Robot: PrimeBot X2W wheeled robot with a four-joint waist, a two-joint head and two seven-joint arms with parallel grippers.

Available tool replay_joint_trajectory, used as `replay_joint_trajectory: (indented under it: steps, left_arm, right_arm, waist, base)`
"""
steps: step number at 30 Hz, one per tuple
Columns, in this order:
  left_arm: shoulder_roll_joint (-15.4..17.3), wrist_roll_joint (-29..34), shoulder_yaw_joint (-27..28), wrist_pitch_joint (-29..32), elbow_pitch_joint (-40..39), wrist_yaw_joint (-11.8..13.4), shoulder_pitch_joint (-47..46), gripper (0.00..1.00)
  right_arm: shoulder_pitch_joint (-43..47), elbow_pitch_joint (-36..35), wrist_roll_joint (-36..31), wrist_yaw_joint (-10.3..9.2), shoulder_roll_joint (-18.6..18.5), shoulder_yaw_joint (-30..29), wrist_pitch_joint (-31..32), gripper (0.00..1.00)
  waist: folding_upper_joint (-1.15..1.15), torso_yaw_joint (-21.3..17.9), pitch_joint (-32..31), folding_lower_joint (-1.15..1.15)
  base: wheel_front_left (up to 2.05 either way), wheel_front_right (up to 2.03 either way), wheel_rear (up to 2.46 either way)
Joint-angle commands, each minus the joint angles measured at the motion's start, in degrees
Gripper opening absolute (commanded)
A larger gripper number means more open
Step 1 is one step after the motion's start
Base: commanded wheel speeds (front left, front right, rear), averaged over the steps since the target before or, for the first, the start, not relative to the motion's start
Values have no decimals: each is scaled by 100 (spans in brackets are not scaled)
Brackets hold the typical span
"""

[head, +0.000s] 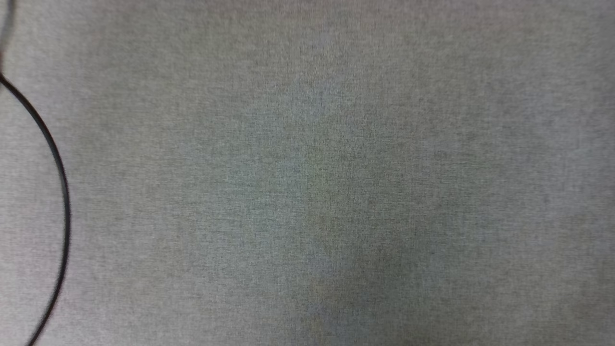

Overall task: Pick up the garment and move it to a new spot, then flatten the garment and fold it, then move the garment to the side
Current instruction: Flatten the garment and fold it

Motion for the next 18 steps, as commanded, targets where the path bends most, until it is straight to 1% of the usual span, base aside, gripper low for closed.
replay_joint_trajectory:
  steps: [1,3,7,9,11,15,18]
  left_arm:
    - [35,-39,49,-30,-98,26,302,0]
    - [89,-78,86,-48,-295,65,763,0]
    - [137,-143,208,-61,-803,251,1841,0]
    - [152,-145,289,-64,-1161,437,2441,0]
    - [214,-173,285,-64,-1482,569,3038,0]
    - [349,-264,328,-59,-2106,919,4161,0]
    - [492,-386,305,4,-2486,1112,4907,0]
  right_arm:
    - [234,-43,91,-9,-34,42,-62,0]
    - [614,-127,200,-9,-87,114,-129,0]
    - [1501,-347,432,-9,-205,266,-183,0]
    - [1958,-500,511,-9,-296,311,-245,0]
    - [2400,-618,603,-9,-365,343,-251,0]
    - [3329,-864,708,-9,-437,448,-192,0]
    - [3947,-1058,757,-9,-447,465,-130,0]
  waist:
    - [0,-2,-131,-1]
    - [0,-1,-265,-1]
    - [0,7,-592,-1]
    - [0,-6,-788,-1]
    - [0,7,-960,-1]
    - [0,2,-1333,-1]
    - [0,4,-1578,-1]
  base:
    - [0,0,0]
    - [0,0,0]
    - [0,0,0]
    - [0,0,0]
    - [0,0,0]
    - [0,0,0]
    - [0,0,0]
